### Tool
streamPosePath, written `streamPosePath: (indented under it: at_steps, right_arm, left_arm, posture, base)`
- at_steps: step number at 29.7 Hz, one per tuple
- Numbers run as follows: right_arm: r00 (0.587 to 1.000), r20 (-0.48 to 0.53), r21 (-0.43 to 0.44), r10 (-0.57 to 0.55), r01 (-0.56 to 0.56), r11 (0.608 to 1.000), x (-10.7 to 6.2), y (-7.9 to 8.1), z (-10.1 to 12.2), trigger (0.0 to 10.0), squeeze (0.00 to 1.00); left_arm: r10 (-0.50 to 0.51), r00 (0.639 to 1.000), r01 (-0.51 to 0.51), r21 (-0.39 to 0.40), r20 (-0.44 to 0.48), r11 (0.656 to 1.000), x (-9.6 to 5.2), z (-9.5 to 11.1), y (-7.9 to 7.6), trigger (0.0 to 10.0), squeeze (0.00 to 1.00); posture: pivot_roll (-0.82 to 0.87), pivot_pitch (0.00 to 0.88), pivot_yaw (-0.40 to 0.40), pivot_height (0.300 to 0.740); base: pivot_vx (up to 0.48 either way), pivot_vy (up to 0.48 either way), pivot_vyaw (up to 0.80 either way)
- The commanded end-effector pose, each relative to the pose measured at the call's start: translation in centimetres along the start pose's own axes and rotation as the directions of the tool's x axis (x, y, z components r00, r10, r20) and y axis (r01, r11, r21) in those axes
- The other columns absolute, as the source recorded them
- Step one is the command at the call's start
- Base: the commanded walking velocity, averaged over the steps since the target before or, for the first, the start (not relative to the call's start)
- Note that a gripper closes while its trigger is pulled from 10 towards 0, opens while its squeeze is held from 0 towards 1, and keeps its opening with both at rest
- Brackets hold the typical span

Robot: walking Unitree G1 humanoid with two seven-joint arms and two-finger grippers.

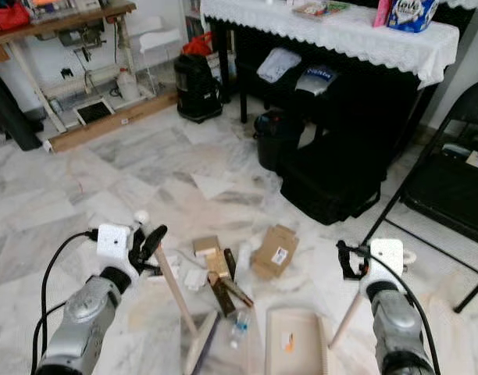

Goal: Sweep floor

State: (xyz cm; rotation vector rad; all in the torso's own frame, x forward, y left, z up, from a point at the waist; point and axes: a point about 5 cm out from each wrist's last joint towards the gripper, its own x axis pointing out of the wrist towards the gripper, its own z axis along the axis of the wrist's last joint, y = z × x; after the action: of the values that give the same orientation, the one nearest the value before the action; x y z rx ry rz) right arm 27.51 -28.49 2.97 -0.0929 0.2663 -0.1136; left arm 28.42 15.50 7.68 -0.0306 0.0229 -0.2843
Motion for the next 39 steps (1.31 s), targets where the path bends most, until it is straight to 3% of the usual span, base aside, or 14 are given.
streamPosePath:
  at_steps: [1, 17, 28, 39]
  right_arm:
    - [1.0, -0.007, -0.005, 0.006, -0.006, 1.0, 0.0, 0.1, -0.1, 10.0, 0.0]
    - [0.999, -0.02, 0.0, 0.025, -0.025, 1.0, 0.0, 0.5, -0.4, 10.0, 0.0]
    - [0.992, -0.06, 0.001, 0.108, -0.108, 0.994, -0.1, 1.4, -0.9, 10.0, 0.0]
    - [0.987, -0.089, -0.05, 0.137, -0.141, 0.989, -0.1, 2.1, -1.2, 10.0, 0.0]
  left_arm:
    - [-0.003, 1.0, 0.003, 0.022, 0.003, 1.0, 0.2, 0.3, 0.0, 10.0, 0.0]
    - [0.003, 1.0, -0.003, 0.015, 0.005, 1.0, 0.3, 0.3, 0.0, 10.0, 0.0]
    - [0.0, 1.0, 0.0, 0.014, 0.0, 1.0, 0.3, 0.2, 0.0, 10.0, 0.0]
    - [-0.003, 1.0, 0.003, 0.01, 0.001, 1.0, 0.3, 0.2, -0.1, 10.0, 0.0]
  posture:
    - [0.09, 0.0, 0.041, 0.74]
    - [0.09, 0.0, 0.039, 0.74]
    - [0.08, 0.0, 0.039, 0.74]
    - [0.09, 0.0, 0.038, 0.74]
  base:
    - [0.0, -0.255, 0.0]
    - [0.0, -0.08, 0.0]
    - [0.0, 0.0, 0.0]
    - [0.0, 0.0, 0.0]
